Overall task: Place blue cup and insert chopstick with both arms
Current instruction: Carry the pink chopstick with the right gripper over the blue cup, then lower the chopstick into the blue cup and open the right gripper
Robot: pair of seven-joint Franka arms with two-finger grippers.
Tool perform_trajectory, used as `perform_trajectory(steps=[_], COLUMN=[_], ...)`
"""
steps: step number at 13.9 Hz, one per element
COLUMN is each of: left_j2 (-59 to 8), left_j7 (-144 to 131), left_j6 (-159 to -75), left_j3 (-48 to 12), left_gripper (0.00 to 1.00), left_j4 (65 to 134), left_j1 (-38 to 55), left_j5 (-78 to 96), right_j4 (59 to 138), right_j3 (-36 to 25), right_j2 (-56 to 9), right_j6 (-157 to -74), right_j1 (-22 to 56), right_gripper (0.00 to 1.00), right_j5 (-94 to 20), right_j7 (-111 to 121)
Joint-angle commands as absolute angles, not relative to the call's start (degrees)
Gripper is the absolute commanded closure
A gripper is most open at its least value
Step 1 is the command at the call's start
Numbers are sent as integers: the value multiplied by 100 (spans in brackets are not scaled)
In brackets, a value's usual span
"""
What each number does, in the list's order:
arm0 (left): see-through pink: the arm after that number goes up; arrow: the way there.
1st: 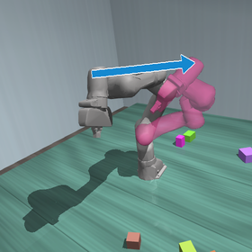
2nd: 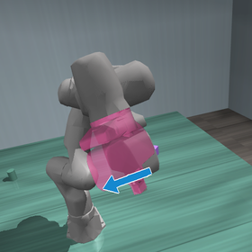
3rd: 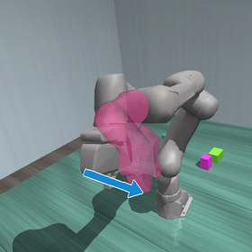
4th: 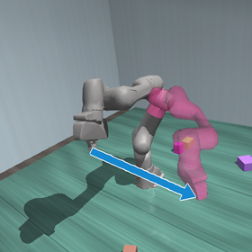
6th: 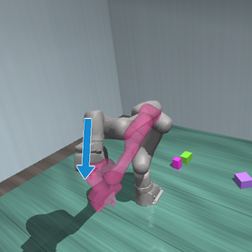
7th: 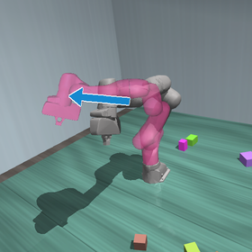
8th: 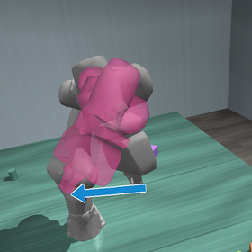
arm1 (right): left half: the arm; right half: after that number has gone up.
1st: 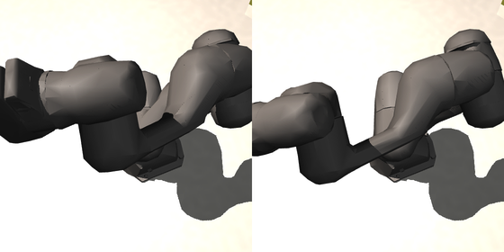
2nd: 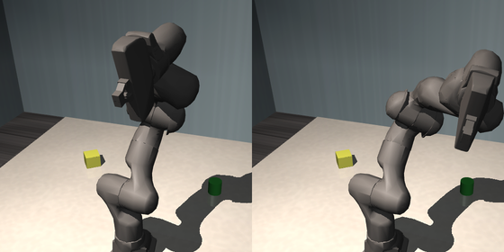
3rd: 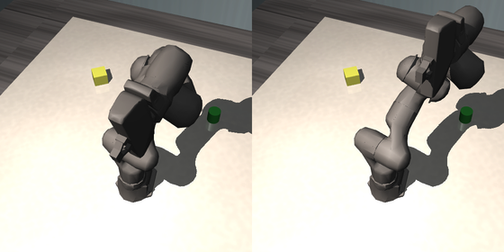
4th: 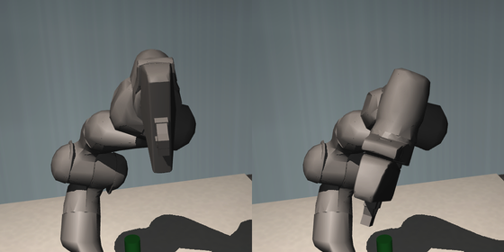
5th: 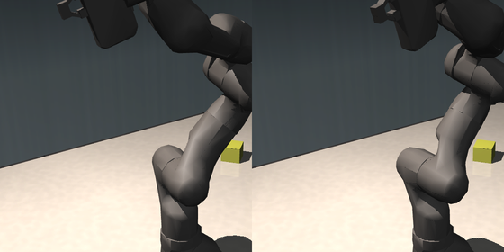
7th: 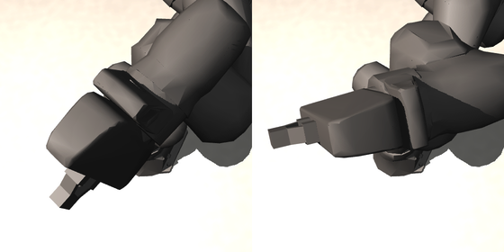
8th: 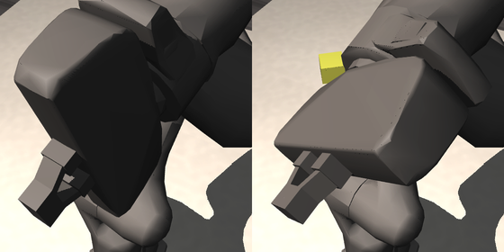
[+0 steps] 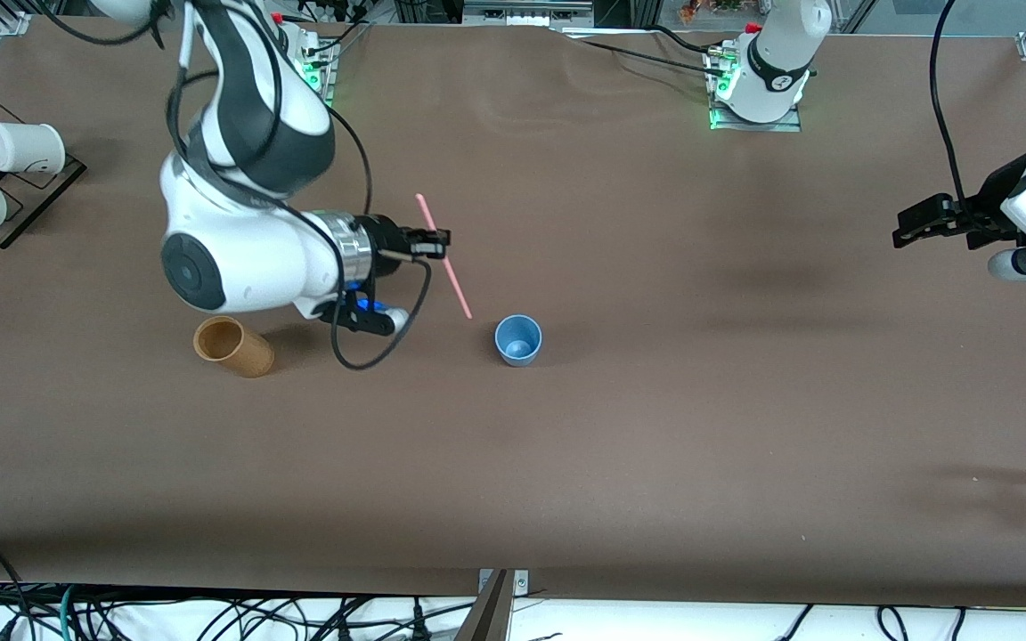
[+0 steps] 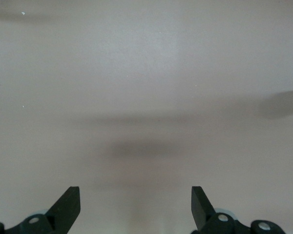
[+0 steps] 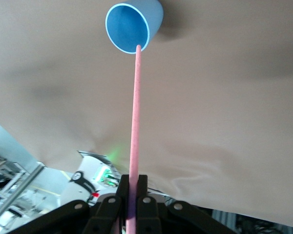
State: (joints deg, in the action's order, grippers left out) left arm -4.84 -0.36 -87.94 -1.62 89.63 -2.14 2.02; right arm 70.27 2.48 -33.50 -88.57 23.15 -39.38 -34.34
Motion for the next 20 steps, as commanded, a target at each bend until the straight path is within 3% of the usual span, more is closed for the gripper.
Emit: perform_trajectory(steps=[1,10,14,15,16,20], left_j2=[-509,-519,-519,-519,-519,-519], left_j7=[97,97,97,97,97,97], left_j6=[-8833,-8833,-8833,-8833,-8833,-8833], left_j3=[-176,-176,-176,-176,-176,-176], left_gripper=[0,0,0,0,0,0], left_j4=[8912,8912,8912,8912,8912,8912], left_j1=[-237,-237,-237,-237,-246,-237], left_j5=[158,158,158,158,158,158], right_j4=[6926,6934,6943,6943,6943,6891], right_j3=[220,211,202,202,202,150], right_j2=[-3699,-4095,-4288,-4359,-4377,-4254], right_j6=[-8991,-9869,-9896,-9905,-9957,-9914], right_j1=[2478,2759,2795,2804,2812,2786], right_gripper=[100,100,99,59,1,0], right_j5=[-4165,-4377,-4307,-4298,-4237,-4043], right_j7=[-3630,-3604,-3595,-3577,-3586,-3604])
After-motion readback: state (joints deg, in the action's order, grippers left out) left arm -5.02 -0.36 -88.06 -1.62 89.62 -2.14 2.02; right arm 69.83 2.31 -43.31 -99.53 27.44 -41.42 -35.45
